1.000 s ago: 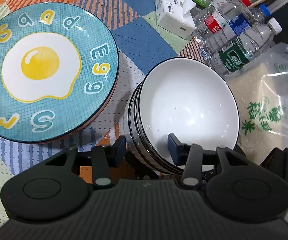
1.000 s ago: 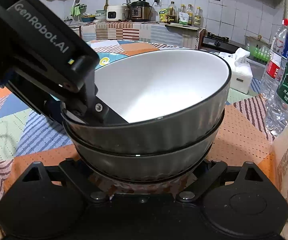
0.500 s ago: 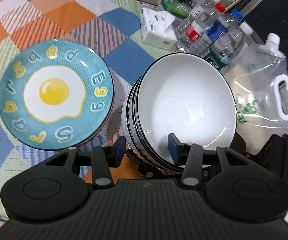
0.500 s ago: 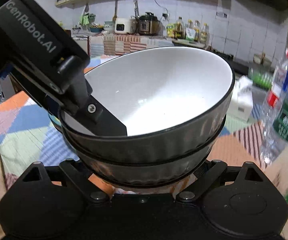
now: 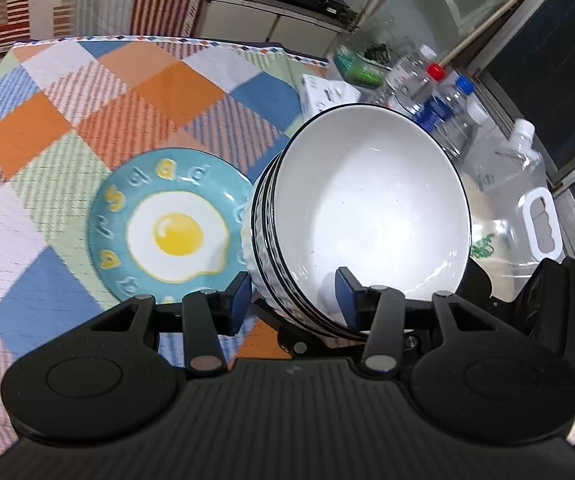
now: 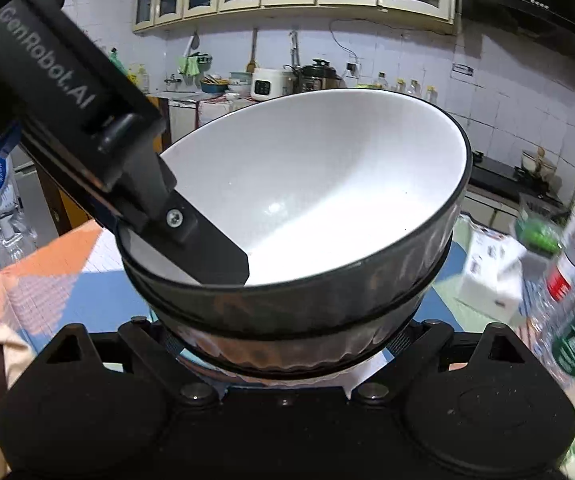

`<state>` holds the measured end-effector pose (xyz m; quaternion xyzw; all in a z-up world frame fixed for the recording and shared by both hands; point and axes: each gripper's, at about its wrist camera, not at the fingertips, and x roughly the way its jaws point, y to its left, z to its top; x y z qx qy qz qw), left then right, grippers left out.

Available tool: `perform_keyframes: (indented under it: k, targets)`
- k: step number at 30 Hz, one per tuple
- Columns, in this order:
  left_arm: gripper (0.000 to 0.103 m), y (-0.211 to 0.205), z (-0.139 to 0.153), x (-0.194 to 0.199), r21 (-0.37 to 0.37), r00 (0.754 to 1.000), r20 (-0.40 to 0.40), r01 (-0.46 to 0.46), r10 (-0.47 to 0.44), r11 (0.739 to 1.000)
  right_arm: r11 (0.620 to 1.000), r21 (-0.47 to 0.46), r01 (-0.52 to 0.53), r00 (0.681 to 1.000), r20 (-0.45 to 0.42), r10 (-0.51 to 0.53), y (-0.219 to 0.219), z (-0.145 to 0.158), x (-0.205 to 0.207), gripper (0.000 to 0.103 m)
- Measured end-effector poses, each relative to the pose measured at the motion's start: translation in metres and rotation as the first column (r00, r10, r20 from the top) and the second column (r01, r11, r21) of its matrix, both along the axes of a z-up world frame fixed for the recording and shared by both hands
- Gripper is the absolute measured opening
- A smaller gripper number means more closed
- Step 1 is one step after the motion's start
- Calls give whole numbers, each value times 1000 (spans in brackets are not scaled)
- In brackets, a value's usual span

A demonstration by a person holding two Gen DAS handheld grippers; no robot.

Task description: Organize plates and bowls

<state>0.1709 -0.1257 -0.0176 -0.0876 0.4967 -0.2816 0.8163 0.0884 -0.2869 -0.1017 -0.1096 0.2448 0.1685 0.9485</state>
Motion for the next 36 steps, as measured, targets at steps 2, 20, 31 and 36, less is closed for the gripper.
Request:
perform_keyframes:
  k: [2, 20, 31, 36]
  targets:
    - [44, 9, 1, 6, 11, 1000, 1, 13, -13, 1000, 1000, 1, -14, 1000, -3, 14, 7, 2, 7, 96]
    - [44, 48, -66, 69, 19, 996, -65, -58, 59, 998, 998, -24, -55, 994, -96, 53, 52, -37, 81, 96]
    - [44, 47, -93, 90, 23, 990, -113, -81, 83, 996, 1000, -15, -25, 985, -169, 23, 57, -58, 108, 96]
    - [44, 46, -98, 94, 20, 989, -117, -88, 90, 996, 999, -27, -21, 985, -173, 16, 58, -61, 109, 96]
